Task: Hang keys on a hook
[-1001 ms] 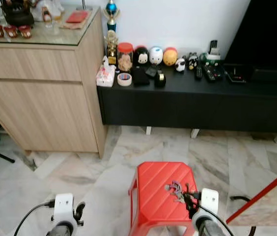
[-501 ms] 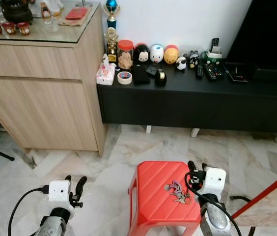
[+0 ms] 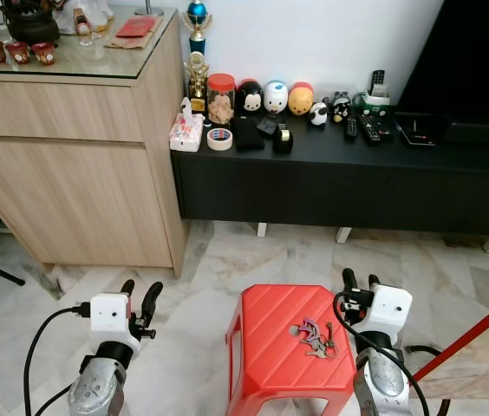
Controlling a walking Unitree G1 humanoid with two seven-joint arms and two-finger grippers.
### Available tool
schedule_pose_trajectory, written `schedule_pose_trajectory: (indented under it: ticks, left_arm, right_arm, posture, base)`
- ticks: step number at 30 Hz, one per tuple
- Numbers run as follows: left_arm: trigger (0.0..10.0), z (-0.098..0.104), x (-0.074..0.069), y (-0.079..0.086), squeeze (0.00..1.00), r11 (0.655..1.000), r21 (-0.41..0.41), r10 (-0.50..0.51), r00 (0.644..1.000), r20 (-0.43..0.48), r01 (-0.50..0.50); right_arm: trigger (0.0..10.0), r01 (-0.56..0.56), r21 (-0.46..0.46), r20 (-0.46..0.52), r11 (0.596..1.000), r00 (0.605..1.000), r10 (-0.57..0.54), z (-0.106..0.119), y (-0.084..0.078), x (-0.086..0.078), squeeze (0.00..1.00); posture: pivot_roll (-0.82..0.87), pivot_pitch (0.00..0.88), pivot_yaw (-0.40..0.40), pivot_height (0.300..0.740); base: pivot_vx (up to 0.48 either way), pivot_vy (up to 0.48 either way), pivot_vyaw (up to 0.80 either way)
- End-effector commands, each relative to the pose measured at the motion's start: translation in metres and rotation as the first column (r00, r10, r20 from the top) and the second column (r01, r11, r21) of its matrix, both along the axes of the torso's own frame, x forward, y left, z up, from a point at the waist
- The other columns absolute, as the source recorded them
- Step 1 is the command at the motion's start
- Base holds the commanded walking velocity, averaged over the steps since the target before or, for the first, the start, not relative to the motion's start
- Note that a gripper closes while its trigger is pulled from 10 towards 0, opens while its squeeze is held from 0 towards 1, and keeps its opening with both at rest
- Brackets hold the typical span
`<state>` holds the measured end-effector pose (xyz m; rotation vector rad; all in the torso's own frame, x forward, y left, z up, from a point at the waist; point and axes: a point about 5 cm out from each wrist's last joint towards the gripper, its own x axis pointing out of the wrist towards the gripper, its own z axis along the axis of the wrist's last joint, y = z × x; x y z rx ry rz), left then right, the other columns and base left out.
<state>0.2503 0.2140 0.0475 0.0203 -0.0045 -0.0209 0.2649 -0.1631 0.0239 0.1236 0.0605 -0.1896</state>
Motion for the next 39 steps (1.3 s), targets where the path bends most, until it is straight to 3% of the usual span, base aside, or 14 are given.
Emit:
schedule_pose_trajectory:
  ticks: [1, 10, 21, 34, 39]
  left_arm:
    - [10.0, 0.002, 0.001, 0.002, 0.0, 1.0, -0.014, 0.011, 1.0, -0.004, -0.011]
    - [10.0, 0.005, 0.006, -0.004, 0.0, 0.999, -0.037, 0.011, 1.0, -0.006, -0.012]
    - [10.0, 0.008, 0.006, -0.003, 0.0, 0.999, -0.042, 0.019, 1.0, -0.004, -0.019]
    - [10.0, 0.02, 0.015, -0.002, 0.0, 0.998, -0.056, 0.03, 0.999, 0.024, -0.028]
    - [10.0, 0.023, 0.014, -0.006, 0.0, 0.997, -0.068, 0.026, 0.999, 0.029, -0.024]
  right_arm:
    - [10.0, 0.033, 0.026, -0.014, 0.999, 0.999, -0.033, -0.002, -0.003, -0.002, 0.0]
    - [10.0, -0.032, -0.031, 0.012, 0.999, 0.999, 0.033, 0.006, 0.002, 0.001, 0.0]
    - [10.0, -0.038, -0.029, 0.021, 0.999, 0.999, 0.039, 0.011, 0.006, 0.005, 0.0]
    - [10.0, -0.036, -0.036, 0.006, 0.999, 0.999, 0.037, 0.014, -0.002, 0.009, 0.0]
    - [10.0, -0.078, -0.03, -0.007, 0.996, 0.997, 0.078, 0.013, 0.005, 0.008, 0.0]
  posture:
    - [0.09, 0.0, -0.061, 0.74]
    - [0.08, 0.0, -0.063, 0.74]
    - [0.09, 0.0, -0.073, 0.74]
    - [0.08, 0.009, -0.08, 0.74]
    - [0.09, 0.025, -0.089, 0.73]
  base:
    - [0.0, 0.0, 0.0]
    - [0.0, 0.0, 0.0]
    - [0.0, 0.0, 0.0]
    - [0.0, 0.0, 0.0]
    - [0.0, 0.0, 0.0]
